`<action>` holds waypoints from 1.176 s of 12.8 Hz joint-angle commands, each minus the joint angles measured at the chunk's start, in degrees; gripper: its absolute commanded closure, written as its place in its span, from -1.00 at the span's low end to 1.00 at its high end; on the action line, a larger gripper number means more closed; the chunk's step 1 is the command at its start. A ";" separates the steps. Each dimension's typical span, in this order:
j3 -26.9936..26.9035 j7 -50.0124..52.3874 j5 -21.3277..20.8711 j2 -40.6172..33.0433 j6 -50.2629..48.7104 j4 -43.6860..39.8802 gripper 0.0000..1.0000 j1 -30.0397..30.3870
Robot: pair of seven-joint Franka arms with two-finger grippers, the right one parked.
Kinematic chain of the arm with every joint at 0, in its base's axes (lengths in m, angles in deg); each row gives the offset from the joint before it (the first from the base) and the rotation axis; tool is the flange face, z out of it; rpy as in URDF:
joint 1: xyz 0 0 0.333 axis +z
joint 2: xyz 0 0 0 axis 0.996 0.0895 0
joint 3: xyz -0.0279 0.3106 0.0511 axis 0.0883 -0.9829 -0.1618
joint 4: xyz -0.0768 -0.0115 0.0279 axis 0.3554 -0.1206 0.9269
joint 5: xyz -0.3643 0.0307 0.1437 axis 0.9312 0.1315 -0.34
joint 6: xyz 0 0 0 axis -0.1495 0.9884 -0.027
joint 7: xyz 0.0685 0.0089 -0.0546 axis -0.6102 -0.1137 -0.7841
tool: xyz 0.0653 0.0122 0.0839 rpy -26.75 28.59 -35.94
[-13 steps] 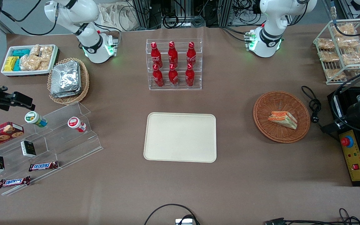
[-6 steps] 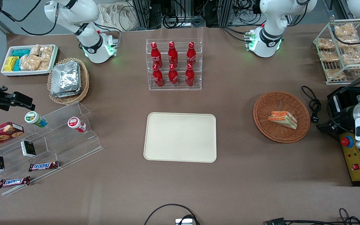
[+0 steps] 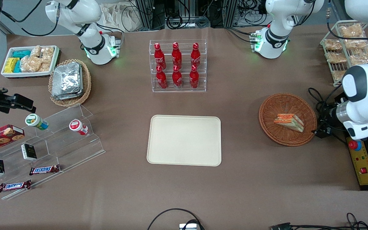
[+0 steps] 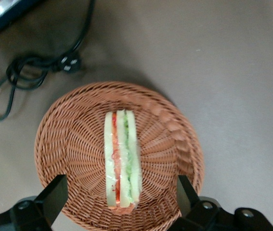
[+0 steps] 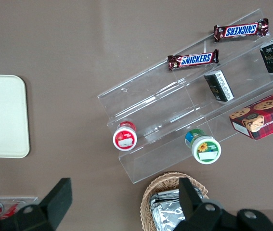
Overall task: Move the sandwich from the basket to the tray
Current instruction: 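Lower the open left gripper over the sandwich in the basket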
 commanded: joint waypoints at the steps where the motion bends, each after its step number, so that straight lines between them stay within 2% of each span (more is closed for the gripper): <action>1: 1.03 6.31 3.72 -2.26 2.98 4.87 -1.00 -0.33; 4: 1.04 7.20 11.54 -2.17 7.10 9.17 -1.00 -0.42; 5: 1.04 7.20 12.96 -2.09 8.77 10.58 -1.00 -0.42; 9: 2.44 7.20 13.68 -1.56 13.01 14.19 -1.00 -0.51; 15: 2.36 5.62 12.27 0.02 15.11 15.33 -1.00 -0.51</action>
